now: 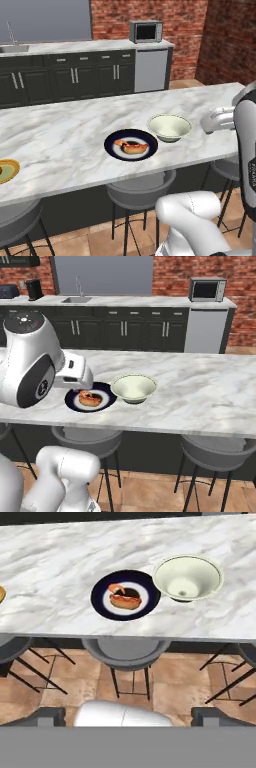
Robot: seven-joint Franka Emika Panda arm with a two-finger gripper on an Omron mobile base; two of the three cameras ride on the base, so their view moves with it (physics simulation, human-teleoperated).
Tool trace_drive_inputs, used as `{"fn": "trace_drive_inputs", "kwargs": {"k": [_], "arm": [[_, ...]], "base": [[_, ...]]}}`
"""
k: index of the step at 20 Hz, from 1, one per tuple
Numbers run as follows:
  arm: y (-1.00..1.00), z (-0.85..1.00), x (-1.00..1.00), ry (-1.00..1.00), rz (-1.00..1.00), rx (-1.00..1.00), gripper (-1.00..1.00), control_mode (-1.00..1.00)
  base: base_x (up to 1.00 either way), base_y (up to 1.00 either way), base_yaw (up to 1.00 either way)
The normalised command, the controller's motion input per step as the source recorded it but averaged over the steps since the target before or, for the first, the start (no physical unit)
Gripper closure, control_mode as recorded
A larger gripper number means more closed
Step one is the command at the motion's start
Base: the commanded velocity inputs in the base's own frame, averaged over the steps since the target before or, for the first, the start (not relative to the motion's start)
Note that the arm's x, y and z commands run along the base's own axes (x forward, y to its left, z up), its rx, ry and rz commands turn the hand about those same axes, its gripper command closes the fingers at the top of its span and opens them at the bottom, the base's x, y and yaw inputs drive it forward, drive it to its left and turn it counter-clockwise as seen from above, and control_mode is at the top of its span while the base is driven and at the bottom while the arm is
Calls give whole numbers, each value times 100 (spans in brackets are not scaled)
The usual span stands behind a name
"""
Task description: Take the smaller bowl and place it next to the appetizer plate on the dining counter , and place the larger bowl next to the plate with cooked food.
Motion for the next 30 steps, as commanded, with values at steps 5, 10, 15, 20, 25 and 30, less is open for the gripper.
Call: {"fn": "trace_drive_inputs", "kwargs": {"k": [5,10,15,20,25,30], "arm": [[12,-48,58,-33,1,-4,-100,-100],[9,-17,89,-33,0,-3,-100,-100],[3,7,54,-9,-1,-2,-100,-100],[0,1,0,0,-2,0,-100,100],[0,0,0,0,0,0,-100,100],[0,0,0,0,0,0,-100,100]], "base": [[0,0,0],[0,0,0],[0,0,0],[-11,0,-1],[-100,15,0],[-86,86,3]]}}
